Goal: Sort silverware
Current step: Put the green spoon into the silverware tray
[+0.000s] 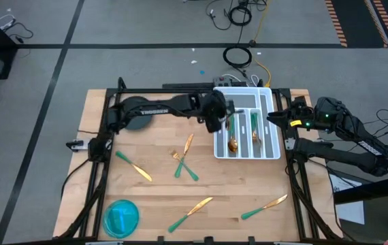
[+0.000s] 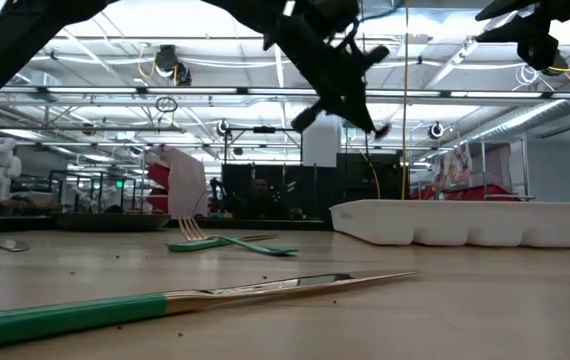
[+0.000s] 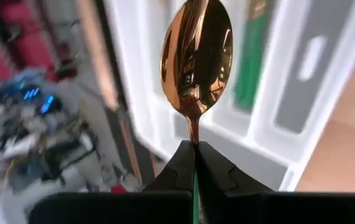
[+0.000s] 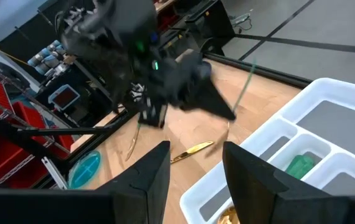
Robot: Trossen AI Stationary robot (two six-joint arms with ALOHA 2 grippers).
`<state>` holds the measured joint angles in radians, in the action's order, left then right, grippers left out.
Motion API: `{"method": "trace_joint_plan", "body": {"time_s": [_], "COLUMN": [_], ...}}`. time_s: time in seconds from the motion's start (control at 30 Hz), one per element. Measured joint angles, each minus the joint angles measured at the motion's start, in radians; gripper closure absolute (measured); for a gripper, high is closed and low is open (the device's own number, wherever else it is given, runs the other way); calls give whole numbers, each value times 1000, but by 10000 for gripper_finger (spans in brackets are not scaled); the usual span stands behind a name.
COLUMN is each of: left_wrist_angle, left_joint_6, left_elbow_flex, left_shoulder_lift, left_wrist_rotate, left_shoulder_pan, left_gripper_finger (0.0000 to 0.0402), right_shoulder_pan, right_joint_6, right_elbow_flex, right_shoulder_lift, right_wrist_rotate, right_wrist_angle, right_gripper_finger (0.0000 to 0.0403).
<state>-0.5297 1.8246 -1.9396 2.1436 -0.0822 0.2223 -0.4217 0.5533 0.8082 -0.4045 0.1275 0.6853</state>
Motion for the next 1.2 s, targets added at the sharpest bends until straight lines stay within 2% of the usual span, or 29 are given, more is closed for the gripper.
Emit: {"method": "trace_joint_plan", "body": {"time_s": [0.27,0.47,0.8,0.97,1.2], "left_wrist_angle": [-7,80,108,161,48], "left_joint_6": [102,120,119,123,146], "left_elbow_flex": [0,0,0,-2,-128], "left_shoulder_lift": [75,118,127,172,275], "left_wrist_rotate": [-68,-69,-51,-54,-111], "left_shoulder_pan": [-36,-57,-98,-100,-105], "left_gripper_finger": [400,400,400,400,400], "right_shoulder_pan": [0,0,0,0,0], "right_joint_6": [-39,-64,-98,-98,-102], "right_elbow_flex": [0,0,0,0,0], "right_shoulder_lift": [0,0,0,0,0], "right_wrist_rotate": [1,2,2,4,5], "right_wrist_angle": [0,1,2,2,7], "right_gripper_finger": [261,261,261,261,261]}}
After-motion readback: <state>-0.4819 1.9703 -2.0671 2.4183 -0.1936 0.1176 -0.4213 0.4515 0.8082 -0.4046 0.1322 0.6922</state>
